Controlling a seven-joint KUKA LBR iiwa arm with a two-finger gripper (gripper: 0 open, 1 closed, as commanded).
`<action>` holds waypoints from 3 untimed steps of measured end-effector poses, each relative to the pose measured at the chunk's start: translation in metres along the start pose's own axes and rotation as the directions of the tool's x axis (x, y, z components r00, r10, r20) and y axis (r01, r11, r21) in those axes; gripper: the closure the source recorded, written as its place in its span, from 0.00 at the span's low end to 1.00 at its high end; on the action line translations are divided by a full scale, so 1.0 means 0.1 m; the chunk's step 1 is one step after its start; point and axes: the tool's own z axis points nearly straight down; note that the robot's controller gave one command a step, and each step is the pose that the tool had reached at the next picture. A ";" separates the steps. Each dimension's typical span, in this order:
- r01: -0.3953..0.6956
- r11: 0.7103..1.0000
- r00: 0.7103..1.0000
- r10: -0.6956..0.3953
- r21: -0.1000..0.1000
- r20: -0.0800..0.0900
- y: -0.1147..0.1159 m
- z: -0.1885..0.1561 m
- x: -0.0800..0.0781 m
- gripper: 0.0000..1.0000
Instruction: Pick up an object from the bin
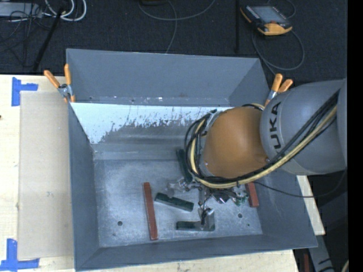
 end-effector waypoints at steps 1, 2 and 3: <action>-0.338 0.941 0.941 0.338 0.004 -0.009 -0.02 0.48 -0.28 0.00; -0.335 0.942 0.942 0.335 0.005 -0.004 -0.03 0.45 -0.30 1.00; -0.041 0.999 0.999 0.041 0.002 -0.006 -0.25 0.44 -0.72 1.00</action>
Offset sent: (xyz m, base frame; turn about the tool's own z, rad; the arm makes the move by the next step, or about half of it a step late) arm 0.0247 0.0147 -0.0474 0.3449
